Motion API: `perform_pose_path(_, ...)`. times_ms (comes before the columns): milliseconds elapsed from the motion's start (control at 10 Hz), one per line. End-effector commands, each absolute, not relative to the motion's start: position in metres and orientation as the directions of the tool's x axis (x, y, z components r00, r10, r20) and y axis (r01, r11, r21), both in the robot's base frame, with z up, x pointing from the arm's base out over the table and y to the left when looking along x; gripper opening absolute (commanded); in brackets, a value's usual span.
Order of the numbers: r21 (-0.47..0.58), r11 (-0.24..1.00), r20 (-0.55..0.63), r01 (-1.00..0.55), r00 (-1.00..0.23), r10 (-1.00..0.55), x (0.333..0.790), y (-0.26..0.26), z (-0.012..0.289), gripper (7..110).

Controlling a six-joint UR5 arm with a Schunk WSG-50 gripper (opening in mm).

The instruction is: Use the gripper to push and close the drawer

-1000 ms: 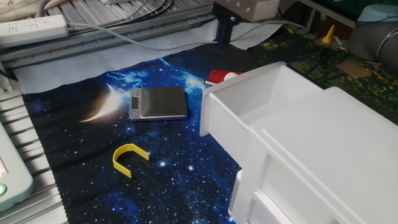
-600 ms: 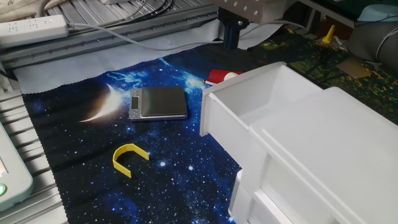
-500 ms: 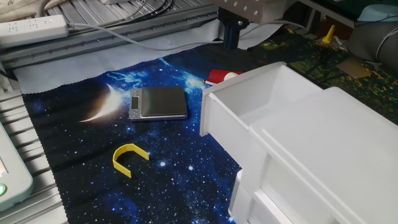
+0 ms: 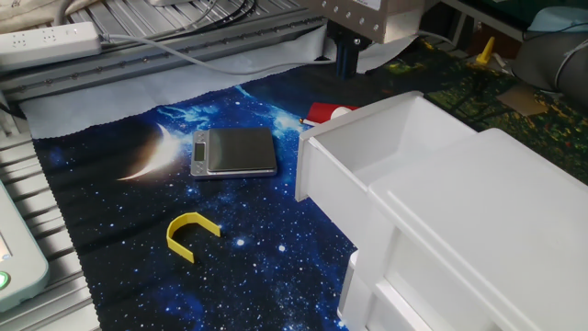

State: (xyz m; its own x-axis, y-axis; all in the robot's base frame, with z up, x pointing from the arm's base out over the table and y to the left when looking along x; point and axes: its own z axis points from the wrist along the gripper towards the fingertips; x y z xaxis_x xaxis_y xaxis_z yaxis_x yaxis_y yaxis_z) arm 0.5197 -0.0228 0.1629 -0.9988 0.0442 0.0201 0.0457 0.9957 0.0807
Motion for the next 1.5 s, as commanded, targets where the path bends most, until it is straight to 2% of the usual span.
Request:
perform_pose_path(0, 0.078, 0.995, 0.014, 0.062, -0.998, 0.061, 0.521, -0.02, 0.157, 7)
perform_pose_path(200, 0.037, 0.998, -0.009, 0.057, -0.998, 0.058, 0.525, -0.026, 0.153, 7)
perform_pose_path(800, 0.017, 0.996, -0.002, 0.082, -0.997, 0.082, 0.521, -0.008, 0.137, 7)
perform_pose_path(1400, 0.005, 0.994, 0.02, 0.113, -0.993, 0.113, 0.52, 0.007, 0.143, 7)
